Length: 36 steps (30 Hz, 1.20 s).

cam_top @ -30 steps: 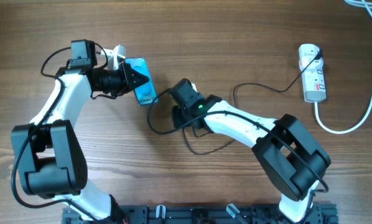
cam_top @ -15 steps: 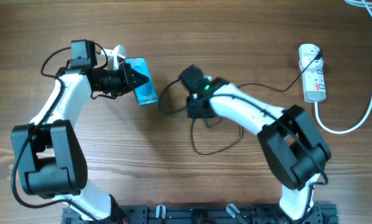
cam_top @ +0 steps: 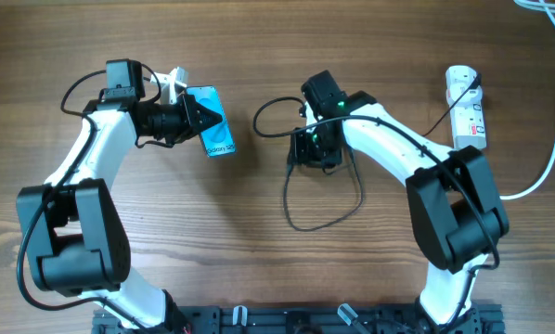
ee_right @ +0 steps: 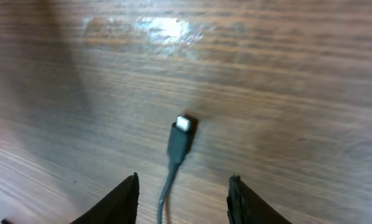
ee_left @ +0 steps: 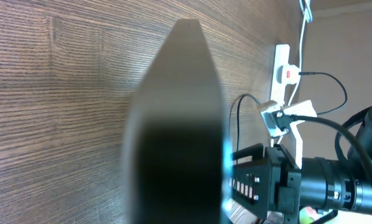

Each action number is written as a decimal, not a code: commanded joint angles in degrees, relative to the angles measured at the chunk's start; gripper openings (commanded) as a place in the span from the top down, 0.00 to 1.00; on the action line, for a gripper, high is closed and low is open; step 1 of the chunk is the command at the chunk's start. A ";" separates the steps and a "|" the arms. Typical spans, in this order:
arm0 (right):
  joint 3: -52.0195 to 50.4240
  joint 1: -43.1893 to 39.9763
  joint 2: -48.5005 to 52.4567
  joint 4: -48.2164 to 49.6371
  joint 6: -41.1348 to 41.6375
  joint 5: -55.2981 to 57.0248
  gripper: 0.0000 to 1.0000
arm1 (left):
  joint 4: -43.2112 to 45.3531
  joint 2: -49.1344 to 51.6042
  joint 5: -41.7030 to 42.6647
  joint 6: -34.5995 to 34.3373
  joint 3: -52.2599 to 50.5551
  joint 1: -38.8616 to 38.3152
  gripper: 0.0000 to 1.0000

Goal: Plug charger to phone and switch on socket

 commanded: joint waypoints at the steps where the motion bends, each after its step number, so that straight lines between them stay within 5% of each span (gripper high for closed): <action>1: 0.85 4.11 0.98 -1.14 5.31 5.64 0.55 | 0.07 -0.90 0.94 1.11 -0.07 0.37 0.96; 12: 0.92 8.79 6.01 -6.82 12.37 16.81 0.68 | 0.04 -0.90 0.96 1.11 -0.07 0.37 0.96; 25: 12.59 8.22 5.99 -14.32 8.59 12.76 0.60 | 0.07 -0.90 0.94 1.11 -0.07 0.37 0.96; 36: 12.66 14.01 9.46 -13.51 15.39 25.09 0.55 | 0.07 -0.90 0.96 1.11 -0.07 0.37 0.96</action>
